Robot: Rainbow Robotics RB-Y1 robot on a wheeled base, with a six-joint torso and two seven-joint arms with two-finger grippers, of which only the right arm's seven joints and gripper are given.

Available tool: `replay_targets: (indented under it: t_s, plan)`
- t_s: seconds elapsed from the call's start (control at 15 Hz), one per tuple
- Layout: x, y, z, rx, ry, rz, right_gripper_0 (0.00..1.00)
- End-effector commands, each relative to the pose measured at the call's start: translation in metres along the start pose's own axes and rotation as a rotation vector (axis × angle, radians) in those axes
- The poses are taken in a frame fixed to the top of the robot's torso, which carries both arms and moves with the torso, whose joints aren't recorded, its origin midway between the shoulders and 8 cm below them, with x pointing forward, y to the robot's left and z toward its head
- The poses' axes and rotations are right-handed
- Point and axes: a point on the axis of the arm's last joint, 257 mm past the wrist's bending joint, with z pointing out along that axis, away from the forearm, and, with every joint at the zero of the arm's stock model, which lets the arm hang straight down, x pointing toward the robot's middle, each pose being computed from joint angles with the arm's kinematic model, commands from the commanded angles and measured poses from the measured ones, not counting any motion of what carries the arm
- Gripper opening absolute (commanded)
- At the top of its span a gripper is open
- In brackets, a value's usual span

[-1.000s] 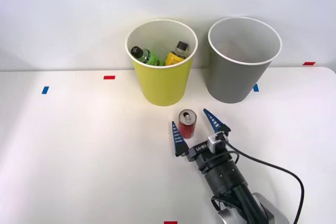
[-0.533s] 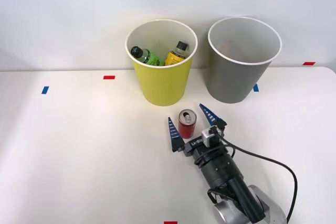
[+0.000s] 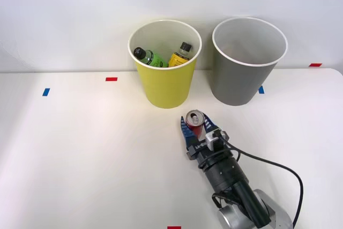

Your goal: Put cans in the gray bin, plastic bottles in the light green bin

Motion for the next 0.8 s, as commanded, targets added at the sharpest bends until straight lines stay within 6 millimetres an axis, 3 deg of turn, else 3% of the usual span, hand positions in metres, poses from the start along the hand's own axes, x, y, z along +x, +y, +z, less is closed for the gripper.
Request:
replay_targets:
  t_s: [0.07, 0.33, 0.6, 0.8]
  plan:
    - [-0.001, 0.001, 0.001, 0.004, -0.002, 0.005, 0.17]
    - [-0.02, -0.008, -0.007, 0.002, 0.001, -0.007, 0.15]
    - [-0.076, -0.018, -0.019, -0.009, 0.082, 0.03, 0.15]
    - [-0.115, -0.022, -0.015, -0.009, 0.06, 0.105, 0.15]
